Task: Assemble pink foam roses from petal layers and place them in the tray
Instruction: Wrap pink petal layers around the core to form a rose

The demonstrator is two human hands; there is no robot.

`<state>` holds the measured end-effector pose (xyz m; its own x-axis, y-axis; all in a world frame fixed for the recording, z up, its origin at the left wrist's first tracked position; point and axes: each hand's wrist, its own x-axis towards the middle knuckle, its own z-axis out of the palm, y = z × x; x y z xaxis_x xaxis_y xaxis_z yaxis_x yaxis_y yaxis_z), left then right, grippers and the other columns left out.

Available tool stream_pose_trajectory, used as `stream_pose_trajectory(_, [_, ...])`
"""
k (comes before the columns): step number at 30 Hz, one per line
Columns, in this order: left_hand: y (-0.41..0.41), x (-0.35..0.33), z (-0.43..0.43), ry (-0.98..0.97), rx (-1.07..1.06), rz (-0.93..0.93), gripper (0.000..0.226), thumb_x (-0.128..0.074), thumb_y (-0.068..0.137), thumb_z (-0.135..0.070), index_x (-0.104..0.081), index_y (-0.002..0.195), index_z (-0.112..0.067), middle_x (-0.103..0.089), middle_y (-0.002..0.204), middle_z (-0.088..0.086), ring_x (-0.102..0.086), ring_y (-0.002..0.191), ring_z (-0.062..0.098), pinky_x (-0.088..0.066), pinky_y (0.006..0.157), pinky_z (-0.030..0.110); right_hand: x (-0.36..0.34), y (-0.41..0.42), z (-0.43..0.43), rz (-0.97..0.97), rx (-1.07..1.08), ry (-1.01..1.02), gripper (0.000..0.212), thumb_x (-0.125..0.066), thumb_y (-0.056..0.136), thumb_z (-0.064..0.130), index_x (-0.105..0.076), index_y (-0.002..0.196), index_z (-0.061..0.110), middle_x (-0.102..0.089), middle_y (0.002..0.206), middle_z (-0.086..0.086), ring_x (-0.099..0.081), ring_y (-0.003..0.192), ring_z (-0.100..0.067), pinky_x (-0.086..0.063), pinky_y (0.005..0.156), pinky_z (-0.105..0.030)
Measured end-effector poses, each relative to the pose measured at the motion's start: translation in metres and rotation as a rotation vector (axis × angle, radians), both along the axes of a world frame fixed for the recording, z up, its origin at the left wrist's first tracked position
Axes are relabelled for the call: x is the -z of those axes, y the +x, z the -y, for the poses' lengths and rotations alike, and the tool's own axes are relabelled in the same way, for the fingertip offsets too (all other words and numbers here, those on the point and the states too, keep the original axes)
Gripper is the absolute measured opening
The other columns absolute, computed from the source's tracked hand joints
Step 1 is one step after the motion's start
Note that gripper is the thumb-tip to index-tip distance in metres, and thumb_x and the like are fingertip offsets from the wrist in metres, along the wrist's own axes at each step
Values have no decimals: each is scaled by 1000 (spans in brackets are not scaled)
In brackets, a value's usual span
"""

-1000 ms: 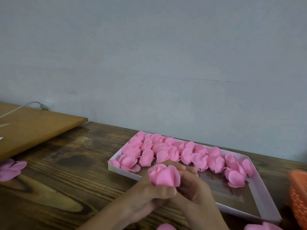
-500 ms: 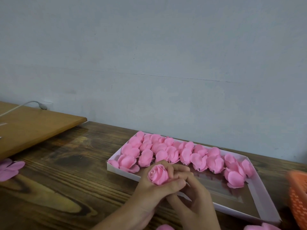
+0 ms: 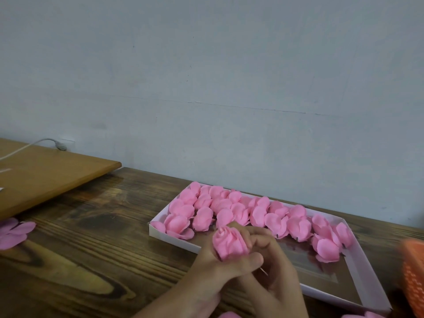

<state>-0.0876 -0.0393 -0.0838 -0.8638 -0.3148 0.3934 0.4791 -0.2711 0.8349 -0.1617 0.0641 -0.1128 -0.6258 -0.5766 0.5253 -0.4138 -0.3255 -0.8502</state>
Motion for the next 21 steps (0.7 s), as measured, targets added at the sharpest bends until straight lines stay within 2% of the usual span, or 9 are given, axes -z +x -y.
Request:
stream_pose_trajectory(1, [3,-3,2,-17,29,3,14,-81,74,-8,-71,77,-18,-69,127,26,-66,119,43,-54,94,43,1,3,2,48,-25,-5,38,-77,67,39,-74,103,27,-79,104,-4,-77,93,-19,-61,75,-28])
stream_pose_trajectory(3, [8,-9,7,-55,98,22,11,-77,81,-11,-68,77,-16,-66,133,27,-64,119,43,-53,89,39,2,11,7,226,-62,-58,44,-75,64,40,-77,100,14,-79,95,-11,-77,82,-22,-62,67,-28])
stream_pose_trajectory(5, [9,-9,11,-82,96,68,12,-78,83,-16,-67,79,-17,-67,131,26,-64,114,43,-48,84,38,-3,22,9,383,-120,-81,32,-76,64,38,-78,87,15,-77,83,-14,-75,68,-21,-61,55,-27])
stream_pose_trajectory(8, [3,0,12,-98,30,66,16,-82,84,-18,-66,79,-15,-73,113,21,-60,121,58,-41,95,55,-11,20,10,649,-154,12,17,-73,85,26,-75,80,10,-73,74,-19,-71,57,-23,-59,46,-30])
stream_pose_trajectory(11, [-3,4,9,-60,-53,33,19,-81,86,-16,-66,76,-10,-74,95,21,-69,115,47,-55,93,46,-14,16,9,728,-167,191,24,-53,106,21,-71,97,8,-70,78,-11,-70,62,-16,-53,50,-26])
stream_pose_trajectory(13, [-6,6,10,-52,-170,74,20,-83,84,-23,-69,73,-12,-76,92,22,-74,105,40,-59,85,41,-14,15,10,607,32,235,8,-63,100,15,-72,101,15,-72,71,-2,-70,64,-9,-52,52,-24])
stream_pose_trajectory(16, [-9,14,22,-259,-474,120,22,-85,78,-20,-67,65,-17,-73,78,13,-73,80,24,-59,71,35,-12,12,-5,59,306,141,14,-66,96,18,-67,102,31,-70,95,14,-68,90,-10,-51,68,-22])
stream_pose_trajectory(18, [-12,16,27,-383,-544,126,23,-86,77,-17,-65,68,-10,-67,69,14,-62,65,21,-52,59,40,-22,8,-10,-369,348,161,24,-54,92,32,-66,113,34,-63,111,15,-64,103,-7,-49,77,-17])
stream_pose_trajectory(21, [-14,19,29,-366,-524,114,26,-86,68,-24,-63,69,-12,-61,63,7,-54,61,16,-44,54,32,-38,5,-12,-723,316,282,40,-51,85,33,-71,120,36,-62,124,11,-63,105,-5,-50,79,-15])
